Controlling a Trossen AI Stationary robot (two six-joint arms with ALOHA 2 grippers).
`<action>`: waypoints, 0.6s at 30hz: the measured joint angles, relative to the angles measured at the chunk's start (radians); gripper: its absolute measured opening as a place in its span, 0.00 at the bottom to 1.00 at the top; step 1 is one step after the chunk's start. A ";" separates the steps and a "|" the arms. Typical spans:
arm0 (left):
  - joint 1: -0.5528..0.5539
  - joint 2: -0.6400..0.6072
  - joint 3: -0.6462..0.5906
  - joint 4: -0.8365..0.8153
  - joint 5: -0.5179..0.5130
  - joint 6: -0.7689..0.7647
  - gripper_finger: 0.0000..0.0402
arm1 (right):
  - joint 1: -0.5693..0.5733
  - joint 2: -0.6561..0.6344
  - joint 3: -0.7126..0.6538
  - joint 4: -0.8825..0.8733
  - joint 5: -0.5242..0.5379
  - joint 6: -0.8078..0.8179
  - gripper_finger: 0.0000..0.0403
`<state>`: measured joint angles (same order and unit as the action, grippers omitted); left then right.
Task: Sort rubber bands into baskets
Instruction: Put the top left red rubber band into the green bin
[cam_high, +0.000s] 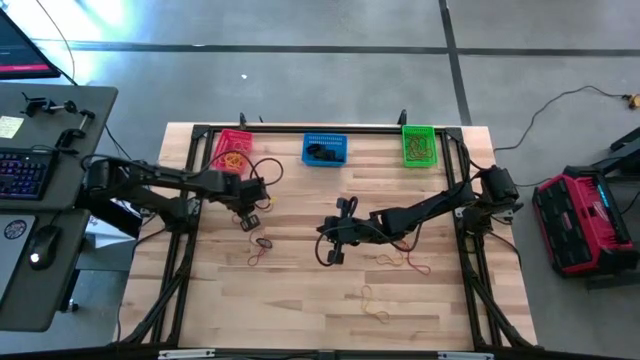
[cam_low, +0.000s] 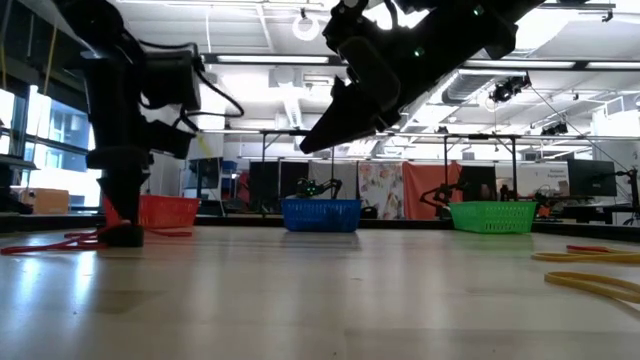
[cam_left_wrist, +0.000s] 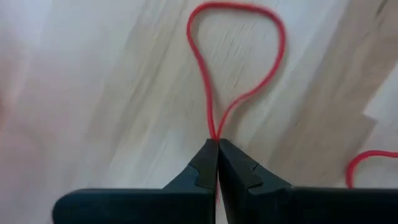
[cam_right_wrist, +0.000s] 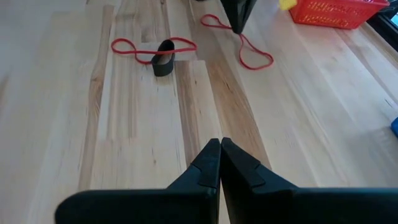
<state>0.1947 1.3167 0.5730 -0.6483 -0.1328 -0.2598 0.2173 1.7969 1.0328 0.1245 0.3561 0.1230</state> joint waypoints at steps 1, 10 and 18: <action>-0.007 -0.012 0.000 0.001 -0.003 0.000 0.00 | 0.000 0.000 0.000 -0.002 0.000 0.000 0.00; -0.086 -0.154 0.000 0.101 -0.046 0.001 0.00 | 0.000 0.000 0.000 0.018 0.011 0.035 0.00; -0.175 -0.226 0.002 0.316 -0.057 0.052 0.00 | 0.000 0.000 0.000 0.094 0.022 0.035 0.12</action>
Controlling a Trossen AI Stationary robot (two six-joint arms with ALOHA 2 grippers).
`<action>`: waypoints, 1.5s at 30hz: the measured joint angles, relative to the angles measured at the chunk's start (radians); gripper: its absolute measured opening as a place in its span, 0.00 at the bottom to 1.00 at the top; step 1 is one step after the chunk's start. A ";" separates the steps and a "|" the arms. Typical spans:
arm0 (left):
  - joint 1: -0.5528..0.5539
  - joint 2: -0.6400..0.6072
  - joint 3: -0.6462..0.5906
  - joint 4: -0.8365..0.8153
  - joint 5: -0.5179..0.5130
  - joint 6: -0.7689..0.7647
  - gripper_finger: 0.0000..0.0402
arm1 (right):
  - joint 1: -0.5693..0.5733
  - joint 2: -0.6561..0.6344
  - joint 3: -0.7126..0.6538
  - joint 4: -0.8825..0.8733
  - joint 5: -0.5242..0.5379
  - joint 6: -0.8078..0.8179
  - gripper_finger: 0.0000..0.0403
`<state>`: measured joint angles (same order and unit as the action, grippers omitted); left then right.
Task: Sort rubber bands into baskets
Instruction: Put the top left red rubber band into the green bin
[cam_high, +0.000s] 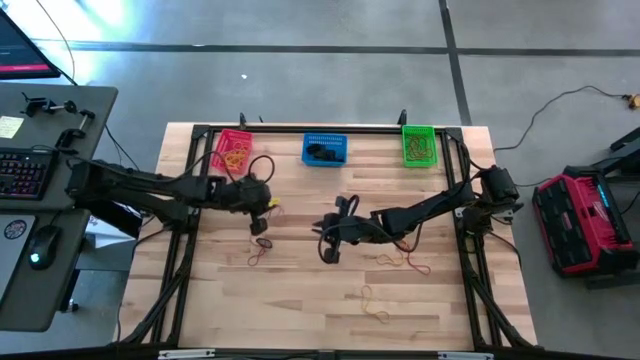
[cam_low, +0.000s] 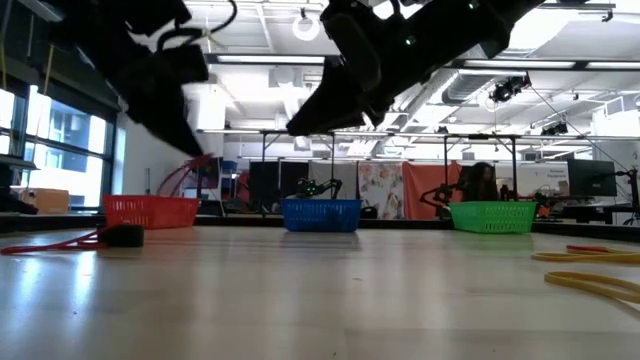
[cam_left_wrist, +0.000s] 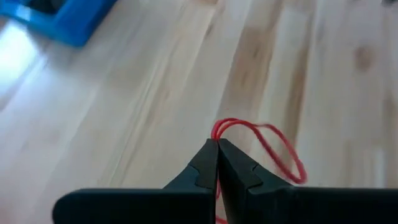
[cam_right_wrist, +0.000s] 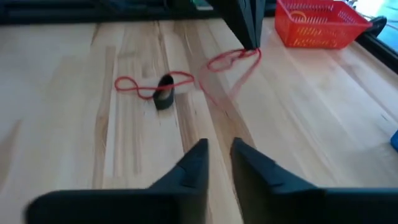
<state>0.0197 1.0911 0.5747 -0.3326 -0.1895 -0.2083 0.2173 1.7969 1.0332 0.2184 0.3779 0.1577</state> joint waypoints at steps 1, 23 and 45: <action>-0.009 0.000 0.000 0.026 0.000 0.002 0.00 | 0.000 0.000 0.000 0.010 0.000 0.000 0.15; -0.082 0.010 0.001 0.437 0.023 0.083 0.00 | -0.021 0.000 0.000 0.205 -0.004 0.069 0.60; -0.106 0.040 0.001 0.360 -0.045 0.088 0.00 | -0.016 -0.058 0.000 0.084 -0.048 0.130 0.60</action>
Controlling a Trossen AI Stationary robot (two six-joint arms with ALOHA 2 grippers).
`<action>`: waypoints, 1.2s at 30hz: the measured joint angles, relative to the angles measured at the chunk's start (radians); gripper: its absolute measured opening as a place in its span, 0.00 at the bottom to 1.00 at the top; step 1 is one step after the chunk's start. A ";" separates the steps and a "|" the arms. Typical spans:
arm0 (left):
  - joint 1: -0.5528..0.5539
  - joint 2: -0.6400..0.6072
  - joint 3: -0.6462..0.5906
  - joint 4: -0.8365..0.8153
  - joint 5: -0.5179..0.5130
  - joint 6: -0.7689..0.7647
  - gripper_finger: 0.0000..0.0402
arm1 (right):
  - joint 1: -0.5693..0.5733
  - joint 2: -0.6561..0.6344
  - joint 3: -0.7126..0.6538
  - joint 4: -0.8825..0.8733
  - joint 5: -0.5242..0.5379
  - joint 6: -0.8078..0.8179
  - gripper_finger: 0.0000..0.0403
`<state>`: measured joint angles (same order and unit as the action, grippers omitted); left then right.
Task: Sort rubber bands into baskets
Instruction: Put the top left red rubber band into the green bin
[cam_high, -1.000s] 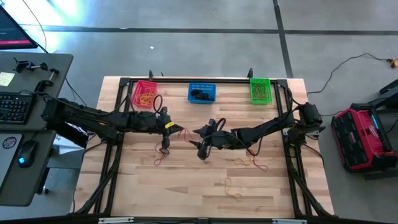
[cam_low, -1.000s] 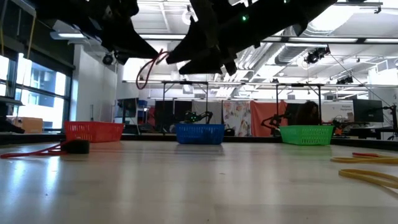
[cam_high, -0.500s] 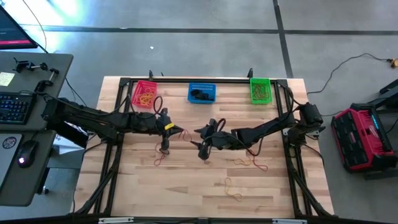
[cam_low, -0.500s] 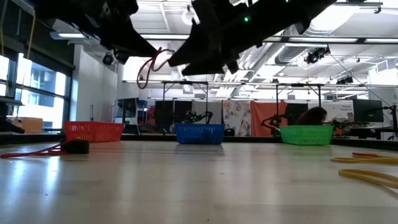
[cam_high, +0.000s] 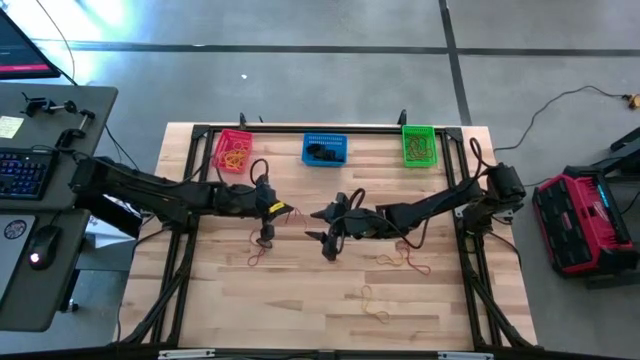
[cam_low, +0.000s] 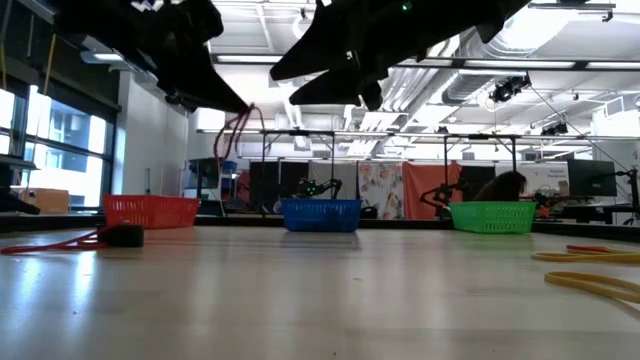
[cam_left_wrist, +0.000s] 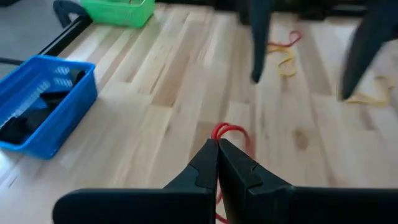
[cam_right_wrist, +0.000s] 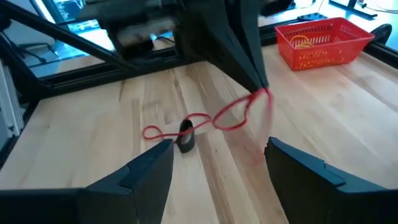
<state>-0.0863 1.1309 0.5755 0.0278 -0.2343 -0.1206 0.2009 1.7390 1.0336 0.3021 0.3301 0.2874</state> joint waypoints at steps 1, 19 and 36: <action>0.001 0.007 0.000 -0.004 -0.011 0.001 0.00 | 0.002 0.000 0.000 0.001 0.003 0.000 0.60; -0.002 0.078 0.000 0.210 0.075 0.040 0.00 | -0.049 0.043 0.000 0.072 -0.102 -0.068 0.60; -0.003 0.077 0.000 0.351 0.122 0.036 0.00 | -0.066 0.085 -0.001 0.245 -0.097 -0.140 0.58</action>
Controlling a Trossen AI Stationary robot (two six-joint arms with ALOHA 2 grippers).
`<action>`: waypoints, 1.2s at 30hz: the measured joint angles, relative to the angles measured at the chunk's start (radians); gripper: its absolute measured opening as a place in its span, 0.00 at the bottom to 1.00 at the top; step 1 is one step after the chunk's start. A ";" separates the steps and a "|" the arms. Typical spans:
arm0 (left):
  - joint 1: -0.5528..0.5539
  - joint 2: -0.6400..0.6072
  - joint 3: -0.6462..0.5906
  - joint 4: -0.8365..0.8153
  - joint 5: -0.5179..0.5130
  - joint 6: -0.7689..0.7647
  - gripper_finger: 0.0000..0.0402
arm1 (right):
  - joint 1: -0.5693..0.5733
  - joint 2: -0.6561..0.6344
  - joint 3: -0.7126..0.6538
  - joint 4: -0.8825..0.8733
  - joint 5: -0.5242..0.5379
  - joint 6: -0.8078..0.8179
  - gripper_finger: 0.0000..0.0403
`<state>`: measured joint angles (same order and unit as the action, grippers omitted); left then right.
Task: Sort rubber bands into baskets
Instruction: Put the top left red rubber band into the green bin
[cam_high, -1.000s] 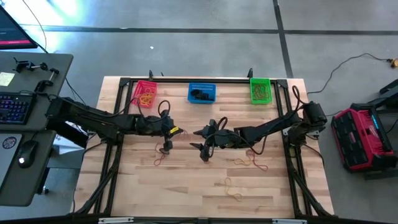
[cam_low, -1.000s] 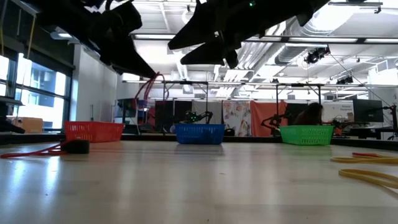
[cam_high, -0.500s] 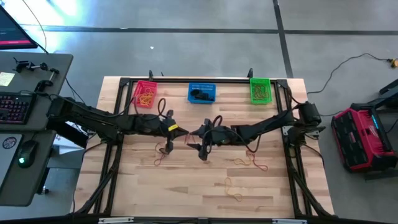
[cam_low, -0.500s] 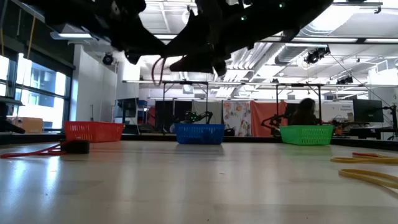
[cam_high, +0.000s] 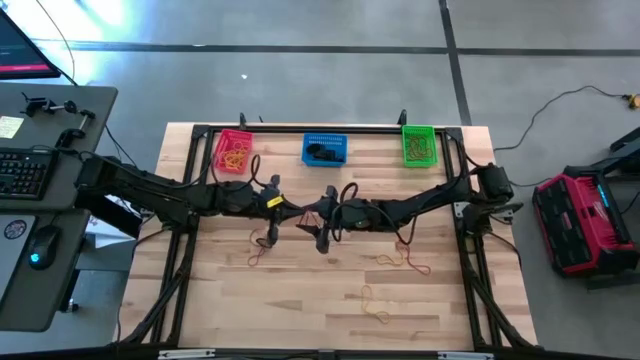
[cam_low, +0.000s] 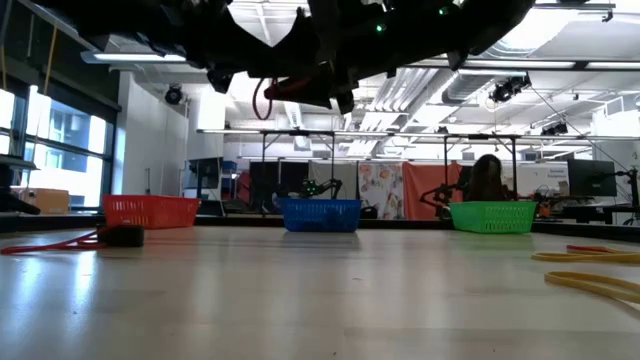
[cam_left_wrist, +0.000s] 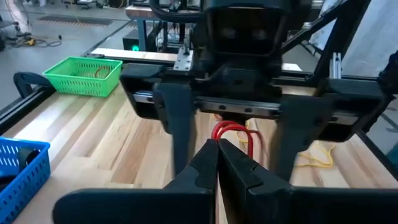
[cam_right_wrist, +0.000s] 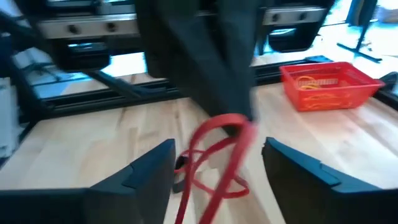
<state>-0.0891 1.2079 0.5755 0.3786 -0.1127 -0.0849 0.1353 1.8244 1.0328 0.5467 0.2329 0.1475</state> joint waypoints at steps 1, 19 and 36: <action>0.000 0.000 0.000 0.003 0.002 0.000 0.00 | 0.000 0.000 0.000 0.001 0.015 0.001 0.56; -0.004 0.000 0.000 0.027 -0.005 0.045 0.09 | 0.027 0.000 0.000 0.012 0.086 -0.044 0.01; -0.045 0.000 -0.131 0.326 -0.060 0.123 0.45 | 0.041 -0.055 0.000 -0.153 0.189 -0.050 0.00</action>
<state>-0.1341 1.2079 0.4440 0.7042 -0.1725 0.0384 0.1766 1.7697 1.0328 0.3936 0.4223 0.0980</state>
